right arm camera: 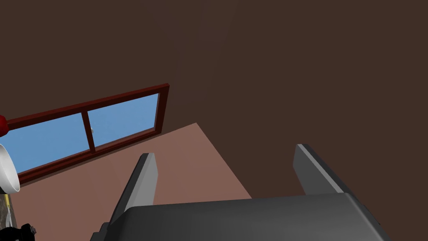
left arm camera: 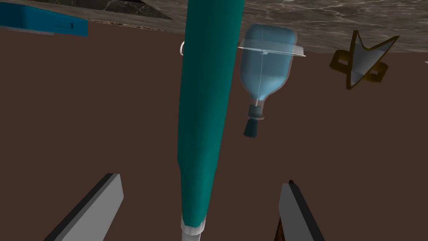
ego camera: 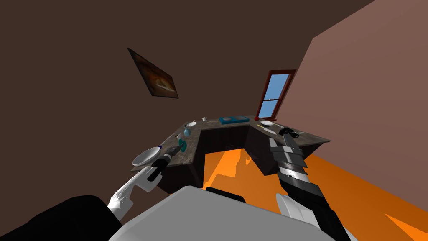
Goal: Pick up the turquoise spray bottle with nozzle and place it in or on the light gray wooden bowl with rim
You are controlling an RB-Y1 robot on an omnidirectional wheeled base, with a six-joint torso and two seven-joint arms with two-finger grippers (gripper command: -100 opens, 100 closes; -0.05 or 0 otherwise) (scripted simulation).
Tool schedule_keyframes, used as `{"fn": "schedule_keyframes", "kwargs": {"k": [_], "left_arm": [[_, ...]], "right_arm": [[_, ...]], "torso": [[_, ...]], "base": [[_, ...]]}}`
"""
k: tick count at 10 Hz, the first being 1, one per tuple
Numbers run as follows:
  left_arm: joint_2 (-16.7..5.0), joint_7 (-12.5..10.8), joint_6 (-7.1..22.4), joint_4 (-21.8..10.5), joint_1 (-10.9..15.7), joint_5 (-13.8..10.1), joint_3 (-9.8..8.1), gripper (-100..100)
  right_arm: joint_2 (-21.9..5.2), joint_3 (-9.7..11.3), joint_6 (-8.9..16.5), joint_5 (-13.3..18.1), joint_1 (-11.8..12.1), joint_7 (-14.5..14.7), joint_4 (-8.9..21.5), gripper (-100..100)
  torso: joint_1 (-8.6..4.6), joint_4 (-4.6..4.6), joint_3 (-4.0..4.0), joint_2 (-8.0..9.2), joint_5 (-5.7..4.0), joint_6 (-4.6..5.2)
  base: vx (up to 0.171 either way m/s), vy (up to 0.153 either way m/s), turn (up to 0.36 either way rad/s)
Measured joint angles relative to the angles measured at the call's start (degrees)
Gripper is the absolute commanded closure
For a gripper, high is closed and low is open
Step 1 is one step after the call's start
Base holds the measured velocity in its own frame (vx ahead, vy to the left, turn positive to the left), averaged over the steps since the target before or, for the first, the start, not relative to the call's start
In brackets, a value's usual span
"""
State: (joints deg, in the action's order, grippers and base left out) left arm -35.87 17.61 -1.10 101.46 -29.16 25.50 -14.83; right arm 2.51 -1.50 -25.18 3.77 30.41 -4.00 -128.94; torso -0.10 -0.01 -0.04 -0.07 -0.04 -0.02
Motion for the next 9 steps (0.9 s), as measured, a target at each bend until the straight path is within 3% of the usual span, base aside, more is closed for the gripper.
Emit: {"fn": "schedule_keyframes", "kwargs": {"k": [1,2,3,5,6,9], "left_arm": [[-0.4,0.6,0.3,-1.2,0.4,0.9,0.13,-100],[-0.4,0.8,0.4,-1.3,0.4,1.0,0.15,0],[-0.4,0.8,0.4,-1.3,0.4,1.0,0.15,-100],[-0.7,0.5,0.2,-3.3,1.2,0.7,-0.88,-100],[-0.7,0.5,0.2,-3.4,1.3,0.7,-0.92,100],[-0.7,0.6,0.3,-3.4,1.2,0.7,-0.95,100]], "right_arm": [[0.0,0.0,0.0,0.0,0.0,0.0,0.0,0],[0.0,0.0,0.0,0.0,0.0,0.0,0.0,0],[0.0,0.0,0.0,0.0,0.0,0.0,0.0,0],[0.0,0.0,0.0,0.0,0.0,0.0,0.0,0],[0.0,0.0,0.0,0.0,0.0,0.0,0.0,0],[0.0,0.0,0.0,0.0,0.0,0.0,0.0,0]], "torso": [[0.00,0.00,0.00,0.00,0.00,0.00],[0.06,0.01,0.04,0.07,0.01,-0.02],[0.12,0.03,0.07,0.13,0.02,-0.01],[0.17,0.01,0.03,0.05,0.04,0.01],[0.17,0.02,0.05,0.09,0.04,-0.02],[0.15,0.03,0.09,0.16,0.06,0.00]], "base": [[0.019,-0.018,-0.012],[0.000,0.000,0.000],[0.017,-0.002,-0.181],[0.024,0.006,-0.103],[0.000,0.000,0.000],[0.000,0.000,0.000]]}}
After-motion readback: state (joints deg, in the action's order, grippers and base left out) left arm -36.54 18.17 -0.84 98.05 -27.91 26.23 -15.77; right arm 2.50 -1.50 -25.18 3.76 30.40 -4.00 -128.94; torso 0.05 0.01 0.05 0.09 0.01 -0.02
